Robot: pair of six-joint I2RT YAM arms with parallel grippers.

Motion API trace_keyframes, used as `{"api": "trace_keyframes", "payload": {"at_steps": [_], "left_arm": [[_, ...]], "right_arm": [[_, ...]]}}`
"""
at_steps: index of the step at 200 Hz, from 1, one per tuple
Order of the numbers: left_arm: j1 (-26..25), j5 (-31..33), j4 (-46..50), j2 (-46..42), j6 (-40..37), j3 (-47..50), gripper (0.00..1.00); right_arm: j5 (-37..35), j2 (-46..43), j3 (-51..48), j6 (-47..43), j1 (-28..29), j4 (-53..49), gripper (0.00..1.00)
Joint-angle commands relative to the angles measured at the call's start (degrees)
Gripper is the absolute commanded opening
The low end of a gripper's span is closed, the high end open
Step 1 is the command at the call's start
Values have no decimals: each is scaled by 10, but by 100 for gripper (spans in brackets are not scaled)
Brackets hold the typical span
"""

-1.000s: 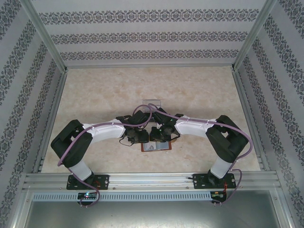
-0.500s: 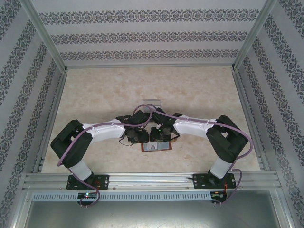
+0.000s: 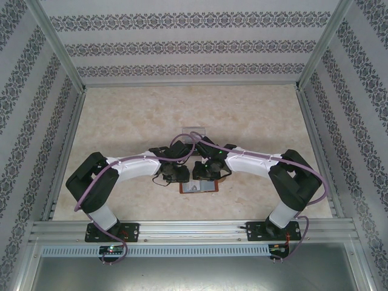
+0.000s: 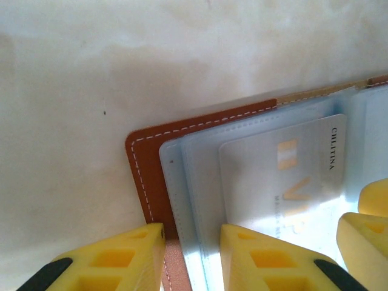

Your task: Take the credit cards out of the card holder

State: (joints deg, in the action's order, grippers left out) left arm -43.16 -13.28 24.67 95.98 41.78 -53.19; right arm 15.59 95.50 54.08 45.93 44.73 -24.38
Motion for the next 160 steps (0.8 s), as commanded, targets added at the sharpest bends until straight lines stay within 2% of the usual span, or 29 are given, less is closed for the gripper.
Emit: {"api": "trace_keyframes", "payload": {"at_steps": [1,68,111,160], "left_arm": [[-6,36,54,27,-18,5,30],[-6,29,60,34,-22,2,28],[-6,27,63,37,-22,5,28],[-6,26,61,41,-20,8,28]], "right_arm": [[19,3,-14,3,-7,19,27],[60,29,-52,21,-13,100,24],[87,15,-91,37,-22,176,22],[164,9,-178,79,-56,373,20]]}}
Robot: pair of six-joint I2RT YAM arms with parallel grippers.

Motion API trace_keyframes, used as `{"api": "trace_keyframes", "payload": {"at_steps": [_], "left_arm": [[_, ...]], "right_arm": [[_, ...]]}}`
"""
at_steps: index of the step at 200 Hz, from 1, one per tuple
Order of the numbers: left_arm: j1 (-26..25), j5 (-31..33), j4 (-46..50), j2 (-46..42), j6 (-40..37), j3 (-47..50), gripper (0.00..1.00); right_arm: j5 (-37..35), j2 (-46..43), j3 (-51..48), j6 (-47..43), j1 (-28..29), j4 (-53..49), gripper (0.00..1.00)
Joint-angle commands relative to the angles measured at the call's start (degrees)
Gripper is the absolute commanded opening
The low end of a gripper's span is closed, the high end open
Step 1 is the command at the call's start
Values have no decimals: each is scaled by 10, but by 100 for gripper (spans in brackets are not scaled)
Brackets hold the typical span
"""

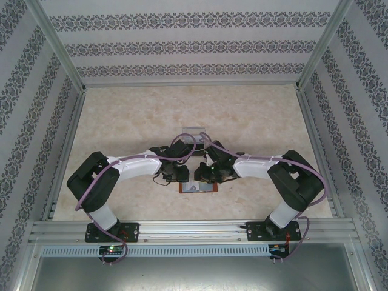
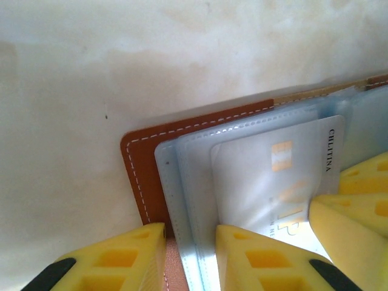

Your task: Take the credit cards out of the card holder

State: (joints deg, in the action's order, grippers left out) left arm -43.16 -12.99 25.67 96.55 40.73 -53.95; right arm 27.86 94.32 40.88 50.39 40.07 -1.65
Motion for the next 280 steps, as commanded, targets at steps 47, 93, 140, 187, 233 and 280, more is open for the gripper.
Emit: {"api": "trace_keyframes", "payload": {"at_steps": [47,93,140,187,233,280], "left_arm": [[-7,24,50,36,-5,18,28],[-7,26,50,35,-4,20,28],[-7,25,49,37,-2,22,28],[-7,25,48,37,-2,24,28],[-7,25,47,37,-2,25,28],[-7,25,49,37,-2,26,28]], "right_arm": [[94,55,-97,81,-27,306,16],[86,50,-121,94,-39,338,16],[88,32,-126,93,-41,346,17],[77,15,-139,97,-45,347,15],[79,9,-137,94,-48,334,12],[66,-10,-144,86,-55,309,11]]}}
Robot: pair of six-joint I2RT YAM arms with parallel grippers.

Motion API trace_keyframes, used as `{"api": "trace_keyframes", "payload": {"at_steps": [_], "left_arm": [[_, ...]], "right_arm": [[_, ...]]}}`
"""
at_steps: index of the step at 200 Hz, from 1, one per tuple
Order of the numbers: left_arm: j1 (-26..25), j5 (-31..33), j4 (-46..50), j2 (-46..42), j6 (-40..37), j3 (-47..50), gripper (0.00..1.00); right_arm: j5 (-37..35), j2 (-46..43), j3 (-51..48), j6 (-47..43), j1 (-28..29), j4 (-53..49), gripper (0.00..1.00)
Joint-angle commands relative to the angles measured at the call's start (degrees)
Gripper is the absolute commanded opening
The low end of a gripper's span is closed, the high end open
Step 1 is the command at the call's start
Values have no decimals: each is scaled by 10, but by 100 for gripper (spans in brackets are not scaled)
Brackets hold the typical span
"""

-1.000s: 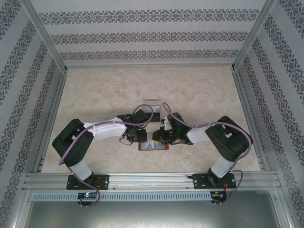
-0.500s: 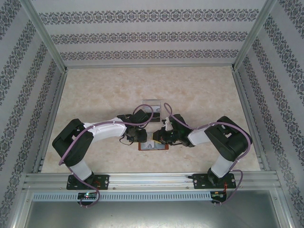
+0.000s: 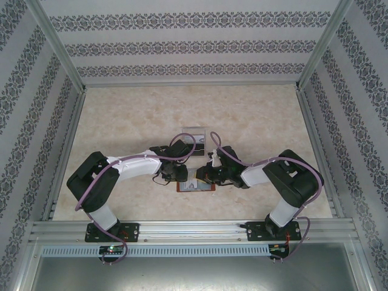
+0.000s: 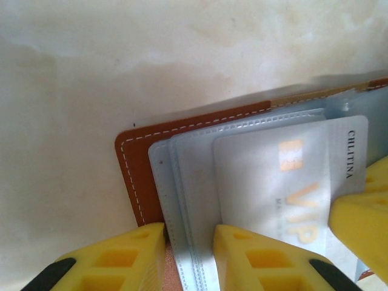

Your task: Take the credit cards out of the card holder

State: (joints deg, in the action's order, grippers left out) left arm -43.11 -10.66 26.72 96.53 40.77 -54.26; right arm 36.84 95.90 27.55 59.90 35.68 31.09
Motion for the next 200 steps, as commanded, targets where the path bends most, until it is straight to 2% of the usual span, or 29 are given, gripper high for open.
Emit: {"api": "trace_keyframes", "payload": {"at_steps": [1,87,135,200], "left_arm": [[-7,2,39,38,-3,29,28],[-8,2,42,37,-4,28,28],[-7,1,42,31,-4,29,28],[-7,4,44,7,-1,42,28]], "right_arm": [[-24,-27,-11,-9,-11,-19,11],[-54,-97,5,-77,-24,-170,12],[-94,-168,27,-123,-26,-292,10],[-145,-253,105,-210,-26,-460,7]]}}
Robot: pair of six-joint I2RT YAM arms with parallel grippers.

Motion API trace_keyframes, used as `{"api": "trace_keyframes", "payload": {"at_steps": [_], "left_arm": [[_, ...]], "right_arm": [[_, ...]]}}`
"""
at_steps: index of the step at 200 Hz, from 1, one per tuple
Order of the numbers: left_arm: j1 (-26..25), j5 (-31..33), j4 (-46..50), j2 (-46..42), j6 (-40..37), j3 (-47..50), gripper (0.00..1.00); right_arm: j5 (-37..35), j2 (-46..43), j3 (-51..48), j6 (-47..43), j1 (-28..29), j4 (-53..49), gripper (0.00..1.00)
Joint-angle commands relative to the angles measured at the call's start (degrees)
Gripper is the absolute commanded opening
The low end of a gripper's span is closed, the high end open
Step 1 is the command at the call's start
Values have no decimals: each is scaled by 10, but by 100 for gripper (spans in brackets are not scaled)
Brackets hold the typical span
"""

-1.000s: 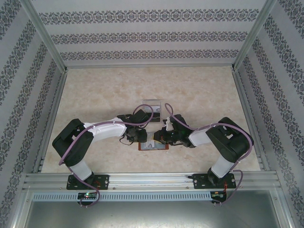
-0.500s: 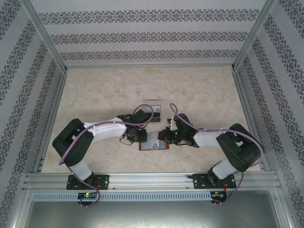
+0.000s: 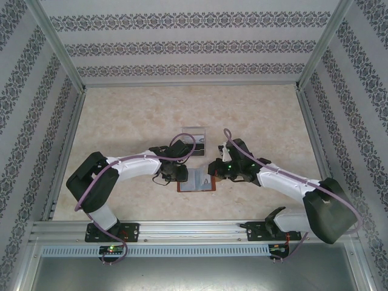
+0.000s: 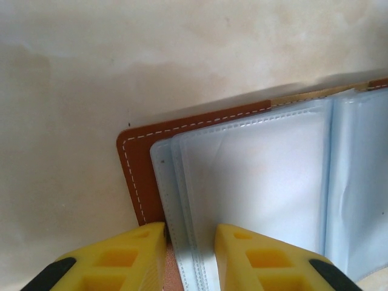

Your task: Take the credit cards out of the card holder

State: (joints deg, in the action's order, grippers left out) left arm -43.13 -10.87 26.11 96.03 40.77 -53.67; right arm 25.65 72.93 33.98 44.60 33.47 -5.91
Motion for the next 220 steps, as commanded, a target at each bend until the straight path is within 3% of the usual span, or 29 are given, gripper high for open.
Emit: {"api": "trace_keyframes", "payload": {"at_steps": [1,69,124,149,220], "left_arm": [[-7,6,50,11,-2,37,29],[-7,16,57,-20,-4,43,29],[-7,33,68,-60,-8,31,34],[-6,41,79,-72,-6,22,37],[30,28,61,-139,13,76,38]], "right_arm": [[-34,-24,43,-60,-4,-91,7],[-71,-1,180,-274,-4,-239,6],[-36,81,308,-632,-4,-331,6],[-48,142,392,-754,-7,-401,5],[-49,312,621,-900,-12,-557,3]]}}
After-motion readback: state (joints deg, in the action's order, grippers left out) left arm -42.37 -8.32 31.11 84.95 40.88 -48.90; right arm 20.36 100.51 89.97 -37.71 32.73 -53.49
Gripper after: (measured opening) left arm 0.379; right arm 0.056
